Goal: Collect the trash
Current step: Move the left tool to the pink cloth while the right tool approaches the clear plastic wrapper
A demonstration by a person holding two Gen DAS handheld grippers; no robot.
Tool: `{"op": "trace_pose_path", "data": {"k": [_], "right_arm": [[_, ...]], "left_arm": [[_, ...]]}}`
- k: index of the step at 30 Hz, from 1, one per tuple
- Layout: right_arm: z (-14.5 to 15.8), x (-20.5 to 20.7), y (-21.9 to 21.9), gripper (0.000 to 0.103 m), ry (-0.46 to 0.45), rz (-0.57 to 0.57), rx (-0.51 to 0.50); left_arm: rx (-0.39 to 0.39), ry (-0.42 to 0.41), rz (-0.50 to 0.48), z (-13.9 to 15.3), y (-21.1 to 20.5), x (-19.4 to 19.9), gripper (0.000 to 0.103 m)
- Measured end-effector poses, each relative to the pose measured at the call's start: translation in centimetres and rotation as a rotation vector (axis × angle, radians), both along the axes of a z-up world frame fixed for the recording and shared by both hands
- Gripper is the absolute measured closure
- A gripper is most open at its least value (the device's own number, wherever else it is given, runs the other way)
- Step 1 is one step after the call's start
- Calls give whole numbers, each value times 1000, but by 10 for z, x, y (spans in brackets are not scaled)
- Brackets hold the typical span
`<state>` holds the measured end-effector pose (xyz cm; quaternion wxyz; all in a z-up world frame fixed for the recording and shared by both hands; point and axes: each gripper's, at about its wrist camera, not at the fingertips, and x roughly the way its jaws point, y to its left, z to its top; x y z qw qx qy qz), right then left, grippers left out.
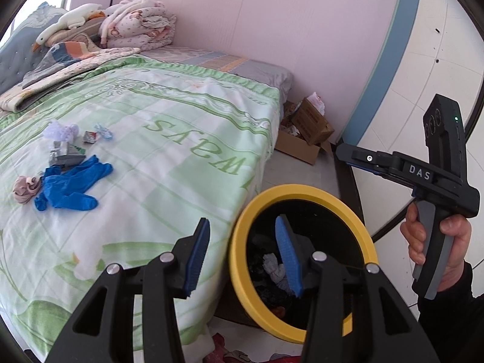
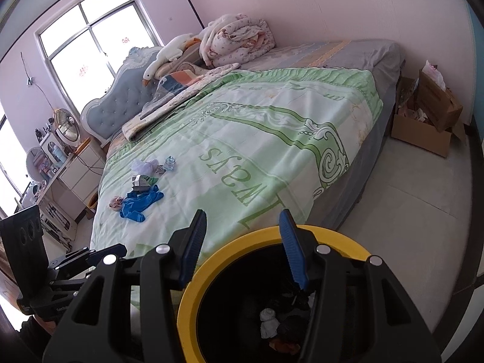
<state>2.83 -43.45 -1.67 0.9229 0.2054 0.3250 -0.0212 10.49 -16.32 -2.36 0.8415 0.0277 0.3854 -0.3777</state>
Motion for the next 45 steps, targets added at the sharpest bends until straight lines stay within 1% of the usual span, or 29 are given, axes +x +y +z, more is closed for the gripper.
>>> {"op": "trace_pose_path", "data": {"k": [7,15,23,26,30,33,40,45], "right_arm": [[3,39,27,55,13,60,-32],[1,96,67,55,40,145,-59],[-5,156,109,55,69,229,-92],[-7,178,123,55,75,252,-108],[-13,210,140,55,94,278,-125],[-19,235,152,52,108,296,-129],[-40,290,176,51,157,324,-168],[-55,335,181,51,195,324,-143]], "left_arm": [[1,-4,72,0,35,19,60],[13,-8,155,1,75,47,60],[9,5,264,2,123,84,60],[1,10,315,2,143,101,55],[-11,23,381,0,169,124,55],[-13,35,427,-4,187,143,54],[-9,81,506,-22,216,184,54],[-16,117,539,-37,226,208,54]]}}
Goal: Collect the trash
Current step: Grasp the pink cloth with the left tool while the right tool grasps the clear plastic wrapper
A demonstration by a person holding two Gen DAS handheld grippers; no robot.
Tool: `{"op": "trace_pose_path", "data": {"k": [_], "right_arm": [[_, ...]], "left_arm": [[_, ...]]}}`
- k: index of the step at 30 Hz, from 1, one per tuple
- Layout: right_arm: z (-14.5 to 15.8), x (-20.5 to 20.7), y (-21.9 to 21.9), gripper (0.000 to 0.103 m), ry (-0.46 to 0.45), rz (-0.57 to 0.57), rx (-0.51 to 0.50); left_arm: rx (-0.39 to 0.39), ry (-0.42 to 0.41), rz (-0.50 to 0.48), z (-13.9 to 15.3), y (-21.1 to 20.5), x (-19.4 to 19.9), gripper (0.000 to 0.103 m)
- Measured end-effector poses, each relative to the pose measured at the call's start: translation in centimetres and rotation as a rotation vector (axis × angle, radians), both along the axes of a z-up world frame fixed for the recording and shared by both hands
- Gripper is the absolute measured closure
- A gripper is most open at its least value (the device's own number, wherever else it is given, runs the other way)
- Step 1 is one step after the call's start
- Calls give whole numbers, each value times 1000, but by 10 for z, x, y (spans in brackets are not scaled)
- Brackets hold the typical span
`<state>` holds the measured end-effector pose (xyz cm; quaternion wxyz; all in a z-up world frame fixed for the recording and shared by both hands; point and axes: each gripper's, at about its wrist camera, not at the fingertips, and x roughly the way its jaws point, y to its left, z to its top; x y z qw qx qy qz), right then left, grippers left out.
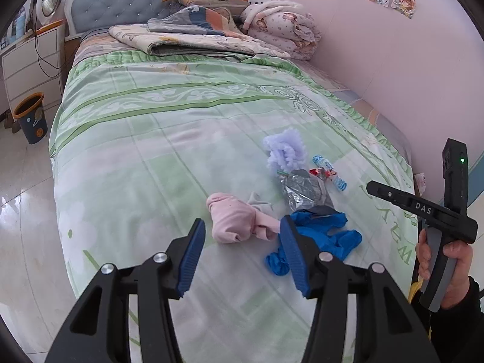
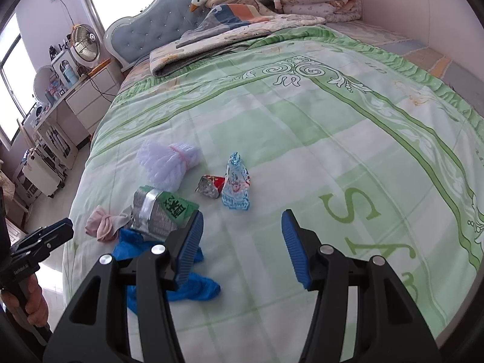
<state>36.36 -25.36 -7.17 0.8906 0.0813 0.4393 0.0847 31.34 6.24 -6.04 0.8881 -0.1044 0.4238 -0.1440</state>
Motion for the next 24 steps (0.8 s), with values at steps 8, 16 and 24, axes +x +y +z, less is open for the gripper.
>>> {"op": "trace_pose_path", "data": {"k": [8,16,24], "right_arm": [[-18,68,15,52,55,0,-14],[-40,103,25,52,100,-12,-47],[-52,104,31,55,82,-17,-117]], "left_arm": [[-23,40,26,-19,6,30,54],[-30,44,-13,-34,-2,42,54],[-14,35,-74,-45,-19,40,54]]}}
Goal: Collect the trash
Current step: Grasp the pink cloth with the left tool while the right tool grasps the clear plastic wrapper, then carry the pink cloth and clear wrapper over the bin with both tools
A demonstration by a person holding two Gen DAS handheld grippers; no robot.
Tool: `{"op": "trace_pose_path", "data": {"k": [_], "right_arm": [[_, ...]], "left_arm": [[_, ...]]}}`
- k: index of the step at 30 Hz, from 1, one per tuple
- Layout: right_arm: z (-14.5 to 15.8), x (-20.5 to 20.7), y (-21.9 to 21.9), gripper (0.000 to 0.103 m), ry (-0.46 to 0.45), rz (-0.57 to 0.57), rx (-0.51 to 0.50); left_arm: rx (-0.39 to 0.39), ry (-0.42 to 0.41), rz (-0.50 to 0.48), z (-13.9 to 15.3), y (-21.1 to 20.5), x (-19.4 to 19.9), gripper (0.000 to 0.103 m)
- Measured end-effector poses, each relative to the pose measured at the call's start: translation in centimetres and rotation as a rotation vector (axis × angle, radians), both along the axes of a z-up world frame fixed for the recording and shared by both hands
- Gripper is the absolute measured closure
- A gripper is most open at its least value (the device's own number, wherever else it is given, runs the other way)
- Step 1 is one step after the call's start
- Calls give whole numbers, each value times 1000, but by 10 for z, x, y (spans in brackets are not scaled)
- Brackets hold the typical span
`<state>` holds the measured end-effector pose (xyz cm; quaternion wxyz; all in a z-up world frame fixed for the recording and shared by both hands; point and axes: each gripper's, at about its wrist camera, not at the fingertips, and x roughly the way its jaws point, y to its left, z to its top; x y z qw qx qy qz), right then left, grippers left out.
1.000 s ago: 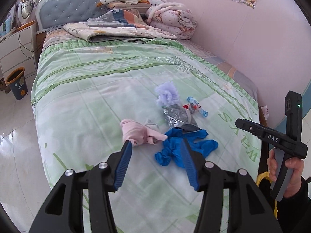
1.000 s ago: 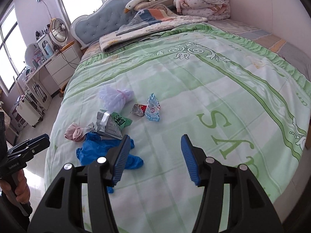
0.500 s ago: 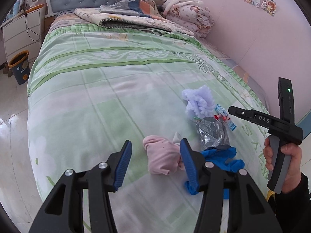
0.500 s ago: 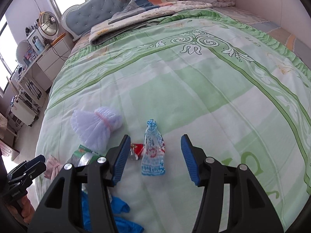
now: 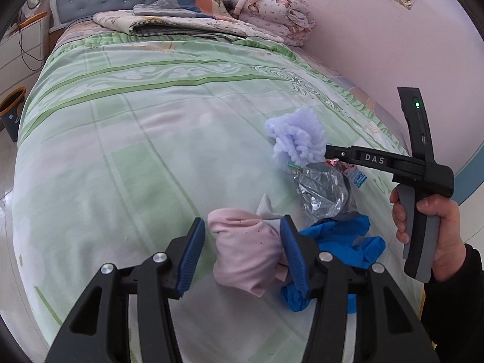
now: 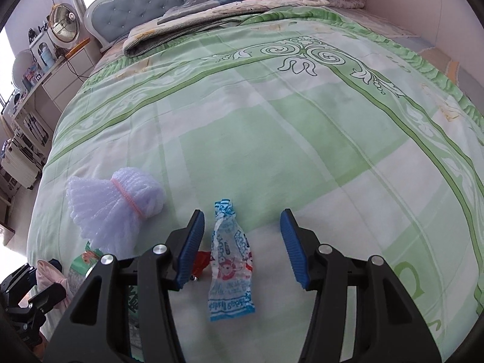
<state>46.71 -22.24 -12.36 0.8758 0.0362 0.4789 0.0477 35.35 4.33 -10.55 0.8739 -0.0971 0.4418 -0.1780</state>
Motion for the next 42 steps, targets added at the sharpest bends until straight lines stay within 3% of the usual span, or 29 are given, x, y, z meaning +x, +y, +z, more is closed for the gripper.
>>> {"op": "trace_pose_path", "data": {"k": [5,8,13,25,42], "right_arm": [[-2,-4,4,68,-25,-2,-65],[-2,-5,3,83,-36,-8,-89],[-3,-7,5,92,-57,-6,-119],[14,-16,-6,96,-82,-12,-20],[58,-97,6,96,-109,66,81]], "left_arm": [[26,-19,-32,-2,-9,-2,62],[6,-22,-35,-3,-7,-2,68],[-33,-21,-22,-3,-2,-2,71],[-73,-39,3,7,15,-6,72],[-38,-76,32,35,29,-50,71]]}}
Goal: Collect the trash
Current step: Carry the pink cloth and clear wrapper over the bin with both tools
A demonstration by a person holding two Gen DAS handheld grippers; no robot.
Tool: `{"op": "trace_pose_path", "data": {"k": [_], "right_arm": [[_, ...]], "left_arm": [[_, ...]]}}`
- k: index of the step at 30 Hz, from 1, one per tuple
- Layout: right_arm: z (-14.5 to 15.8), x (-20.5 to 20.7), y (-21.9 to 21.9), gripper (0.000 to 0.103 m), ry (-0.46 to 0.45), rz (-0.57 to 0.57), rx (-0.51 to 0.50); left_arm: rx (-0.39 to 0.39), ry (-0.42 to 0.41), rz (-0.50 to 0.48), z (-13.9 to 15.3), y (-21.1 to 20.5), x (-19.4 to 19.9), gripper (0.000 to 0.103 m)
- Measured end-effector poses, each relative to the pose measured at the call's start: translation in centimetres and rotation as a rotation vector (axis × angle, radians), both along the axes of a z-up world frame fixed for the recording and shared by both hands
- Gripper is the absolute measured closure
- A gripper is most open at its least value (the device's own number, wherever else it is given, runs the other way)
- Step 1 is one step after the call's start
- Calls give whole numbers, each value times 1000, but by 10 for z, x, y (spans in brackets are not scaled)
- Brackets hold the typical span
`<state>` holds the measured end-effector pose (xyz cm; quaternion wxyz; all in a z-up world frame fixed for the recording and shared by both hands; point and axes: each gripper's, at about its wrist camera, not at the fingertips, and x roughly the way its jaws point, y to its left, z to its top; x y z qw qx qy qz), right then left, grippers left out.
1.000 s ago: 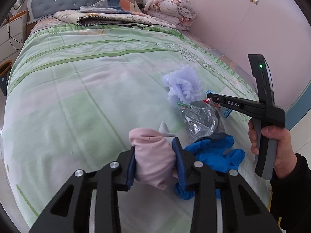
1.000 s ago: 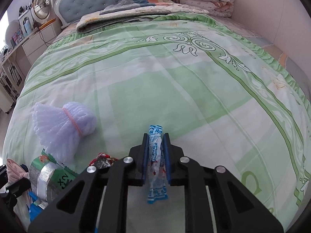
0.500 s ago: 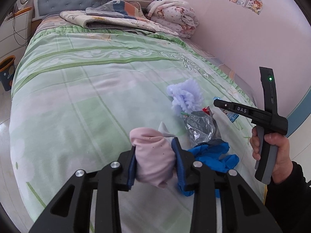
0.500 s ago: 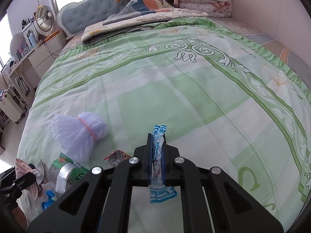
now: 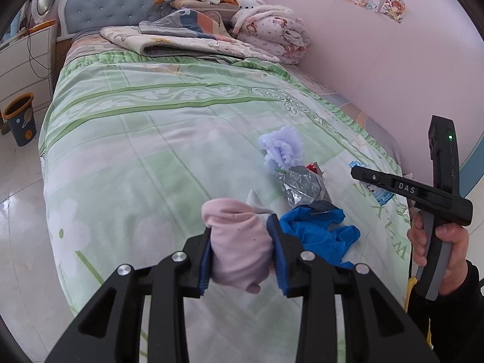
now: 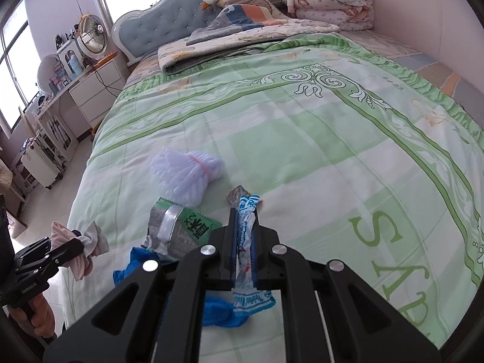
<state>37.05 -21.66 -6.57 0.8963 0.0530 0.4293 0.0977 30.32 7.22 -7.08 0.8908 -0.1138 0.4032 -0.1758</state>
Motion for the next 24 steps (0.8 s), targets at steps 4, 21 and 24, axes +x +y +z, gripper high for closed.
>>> {"op": "trace_pose_path", "data": {"k": [4,21,24], "right_arm": [[7,-26,2,96,-7,18,8],[58,-137,-47,96,-93,-14,65],[67,-155,-61,96,-109,-31,75]], "left_arm": [[16,-15,6,6,-2,-16,71],[26,-51,-48,35,-37,-69,71],[30,-63,-76,43,-51,-78,71]]}}
